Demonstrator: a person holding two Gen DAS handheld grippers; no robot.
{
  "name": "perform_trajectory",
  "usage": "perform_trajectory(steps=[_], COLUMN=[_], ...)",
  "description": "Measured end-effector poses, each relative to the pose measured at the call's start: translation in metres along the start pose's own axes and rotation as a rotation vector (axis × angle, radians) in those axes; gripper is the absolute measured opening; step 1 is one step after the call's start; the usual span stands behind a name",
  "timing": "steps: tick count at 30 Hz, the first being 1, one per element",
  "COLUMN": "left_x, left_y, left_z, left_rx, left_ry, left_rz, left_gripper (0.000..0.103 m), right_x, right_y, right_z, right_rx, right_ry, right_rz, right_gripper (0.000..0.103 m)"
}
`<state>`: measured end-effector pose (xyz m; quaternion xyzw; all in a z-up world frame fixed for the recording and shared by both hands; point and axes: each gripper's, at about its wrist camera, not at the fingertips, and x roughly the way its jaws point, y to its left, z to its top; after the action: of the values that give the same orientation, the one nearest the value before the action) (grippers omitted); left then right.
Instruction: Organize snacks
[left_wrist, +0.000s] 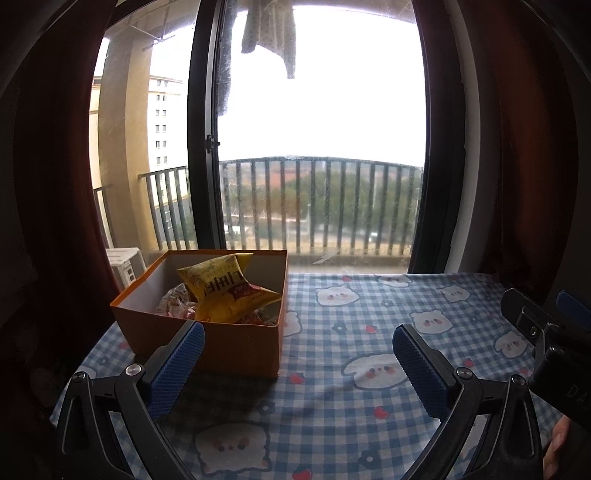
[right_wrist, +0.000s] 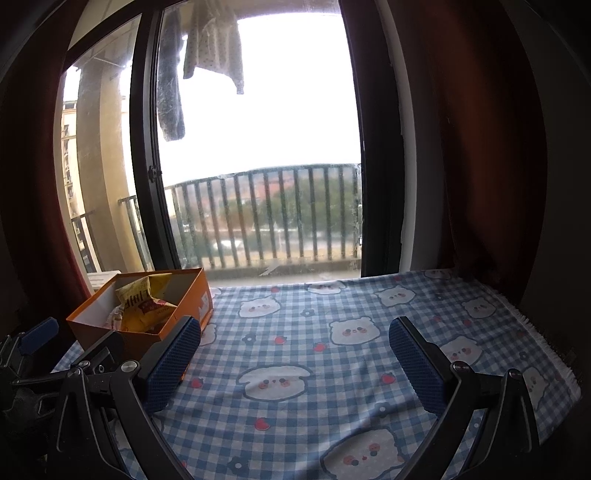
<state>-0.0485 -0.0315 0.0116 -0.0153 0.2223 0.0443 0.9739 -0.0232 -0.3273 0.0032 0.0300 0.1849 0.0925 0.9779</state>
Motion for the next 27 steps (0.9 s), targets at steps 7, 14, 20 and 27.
perform_trajectory(steps=[7, 14, 20, 27], left_x=[-0.0013, -0.0004, -0.001, -0.0017], left_y=[0.0014, 0.0056, 0.0036, 0.0034], left_z=[0.0016, 0.0003, -0.0026, -0.0028], left_rx=[-0.006, -0.025, -0.014, -0.017], left_ry=[-0.007, -0.001, 0.005, 0.015], left_rz=[0.011, 0.006, -0.011, -0.019], left_gripper=[0.103, 0.103, 0.102, 0.103], right_x=[-0.001, -0.0011, -0.0008, -0.0015], right_y=[-0.0002, 0.0041, 0.0016, 0.0006], right_z=[0.0004, 0.0007, -0.0009, -0.0022], right_rx=[0.0, -0.038, -0.024, -0.023], right_ry=[-0.005, 0.003, 0.013, 0.02], right_rz=[0.001, 0.003, -0.012, -0.017], right_gripper=[0.103, 0.103, 0.103, 0.103])
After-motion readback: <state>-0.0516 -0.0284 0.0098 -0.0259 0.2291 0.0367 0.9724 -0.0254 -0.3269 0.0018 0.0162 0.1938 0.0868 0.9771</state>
